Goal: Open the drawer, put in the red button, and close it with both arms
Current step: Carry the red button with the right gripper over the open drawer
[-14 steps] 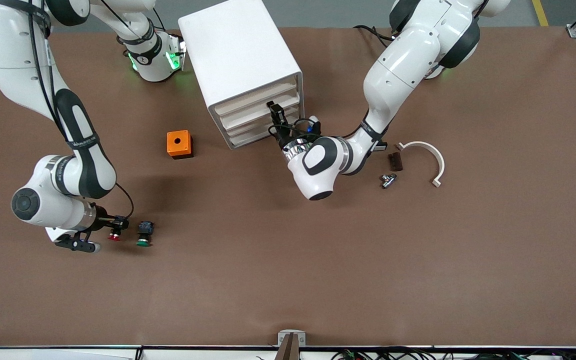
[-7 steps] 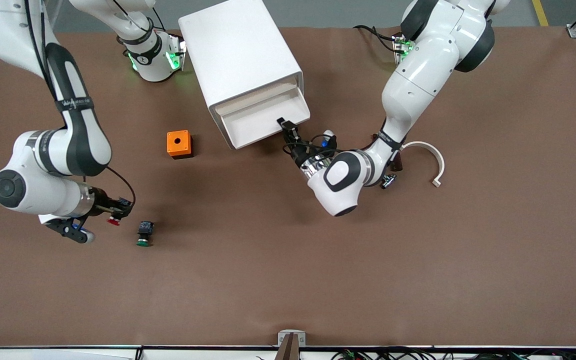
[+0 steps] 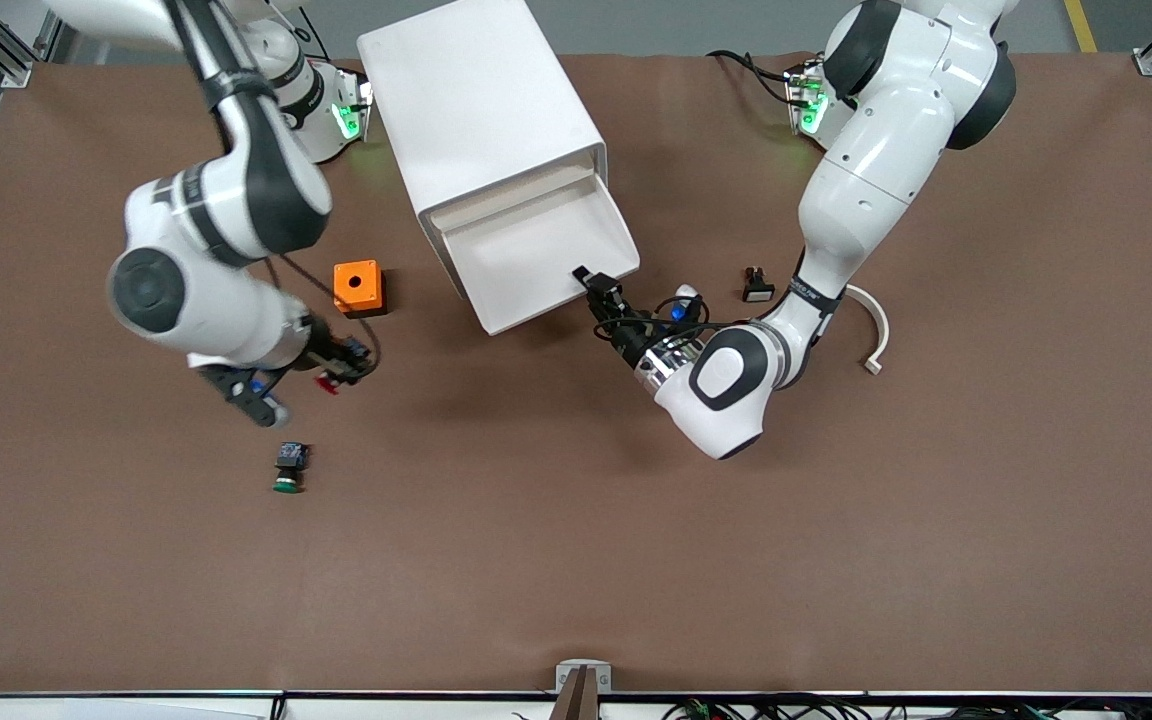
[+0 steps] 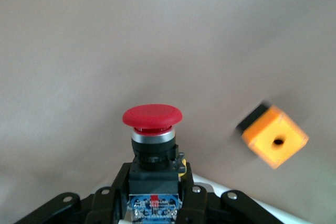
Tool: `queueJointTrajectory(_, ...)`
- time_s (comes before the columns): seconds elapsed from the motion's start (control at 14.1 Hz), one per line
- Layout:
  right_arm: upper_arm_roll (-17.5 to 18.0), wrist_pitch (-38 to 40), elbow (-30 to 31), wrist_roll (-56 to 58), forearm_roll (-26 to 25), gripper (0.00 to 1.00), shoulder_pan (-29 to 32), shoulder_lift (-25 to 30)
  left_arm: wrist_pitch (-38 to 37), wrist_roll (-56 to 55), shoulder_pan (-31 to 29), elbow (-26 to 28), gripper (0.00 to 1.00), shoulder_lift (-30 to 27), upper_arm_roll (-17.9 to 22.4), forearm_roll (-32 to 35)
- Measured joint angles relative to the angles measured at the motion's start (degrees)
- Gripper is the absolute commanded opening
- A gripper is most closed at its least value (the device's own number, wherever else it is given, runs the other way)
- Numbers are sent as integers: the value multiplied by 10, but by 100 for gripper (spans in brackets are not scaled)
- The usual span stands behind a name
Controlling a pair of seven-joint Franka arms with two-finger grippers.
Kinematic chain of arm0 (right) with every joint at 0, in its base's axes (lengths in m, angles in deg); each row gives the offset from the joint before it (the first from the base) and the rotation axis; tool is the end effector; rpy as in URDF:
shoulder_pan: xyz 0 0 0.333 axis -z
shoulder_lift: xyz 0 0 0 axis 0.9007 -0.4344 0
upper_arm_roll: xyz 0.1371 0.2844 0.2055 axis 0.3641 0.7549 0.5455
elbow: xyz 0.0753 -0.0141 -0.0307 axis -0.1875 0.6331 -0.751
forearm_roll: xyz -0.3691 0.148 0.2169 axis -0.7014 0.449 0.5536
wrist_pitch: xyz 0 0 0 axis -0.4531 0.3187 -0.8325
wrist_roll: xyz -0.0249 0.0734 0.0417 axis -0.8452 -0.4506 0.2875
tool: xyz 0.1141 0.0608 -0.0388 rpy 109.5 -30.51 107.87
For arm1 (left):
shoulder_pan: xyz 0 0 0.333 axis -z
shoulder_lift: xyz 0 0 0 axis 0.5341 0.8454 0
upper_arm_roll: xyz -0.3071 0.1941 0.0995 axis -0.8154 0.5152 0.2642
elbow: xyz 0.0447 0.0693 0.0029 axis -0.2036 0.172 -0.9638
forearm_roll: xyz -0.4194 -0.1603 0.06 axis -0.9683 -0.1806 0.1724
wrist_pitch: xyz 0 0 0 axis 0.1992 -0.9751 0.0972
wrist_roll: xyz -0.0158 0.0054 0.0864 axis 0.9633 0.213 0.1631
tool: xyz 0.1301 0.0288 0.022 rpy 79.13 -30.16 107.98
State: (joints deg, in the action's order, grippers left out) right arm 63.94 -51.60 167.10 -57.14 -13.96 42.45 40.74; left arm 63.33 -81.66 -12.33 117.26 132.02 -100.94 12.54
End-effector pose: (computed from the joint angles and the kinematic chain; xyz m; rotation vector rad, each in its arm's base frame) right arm 0.6332 0.2762 0.4066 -2.8871 1.0884 0.3271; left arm 0.5952 -0.4850 0.1620 -0.9124 -1.7804 1.6053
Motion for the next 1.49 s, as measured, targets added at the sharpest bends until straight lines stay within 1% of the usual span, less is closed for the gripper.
queueJointTrajectory(0.07, 0, -5, 0, -51, 0, 0, -33, 1, 0, 0, -3, 0, 14, 0, 0, 0)
queueJointTrajectory(0.14, 1, -15, 1, -97, 0, 0, -64, 1, 0, 0, -6, 0, 18, 0, 0, 0)
queueJointTrajectory(0.21, 1, -26, 3, -138, 0, 0, -91, 1, 0, 0, -8, 0, 36, 0, 0, 0)
queueJointTrajectory(0.28, 0, -31, 5, -169, 0, 0, -111, 1, 0, 1, -9, 0, 57, 0, 0, 0)
queueJointTrajectory(0.35, 0, -34, 6, -209, 0, 0, -132, 1, 0, 3, -10, -1, 86, 0, 0, 0)
queueJointTrajectory(0.42, 0, -34, 6, -231, 0, 0, -142, 1, 0, 10, -10, -2, 100, 0, 0, 0)
queueJointTrajectory(0.71, -1, -58, 10, -335, 0, 0, -196, 1, 0, 46, -11, -22, 100, -2, -1, 0)
queueJointTrajectory(0.99, -1, -109, 46, -412, 0, 0, -248, 1, 0, 145, -19, -65, 100, -4, 0, 0)
queueJointTrajectory(1.2, -1, -147, 61, -457, 0, 0, -280, -1, 0, 234, -30, -81, 100, -6, 5, 0)
queueJointTrajectory(1.34, -2, -171, 62, -483, 0, 0, -297, -4, 0, 312, -31, -86, 100, -8, 26, 0)
queueJointTrajectory(1.49, -2, -182, 63, -499, 0, 0, -307, -11, -1, 420, -31, -92, 100, -16, 43, 15)
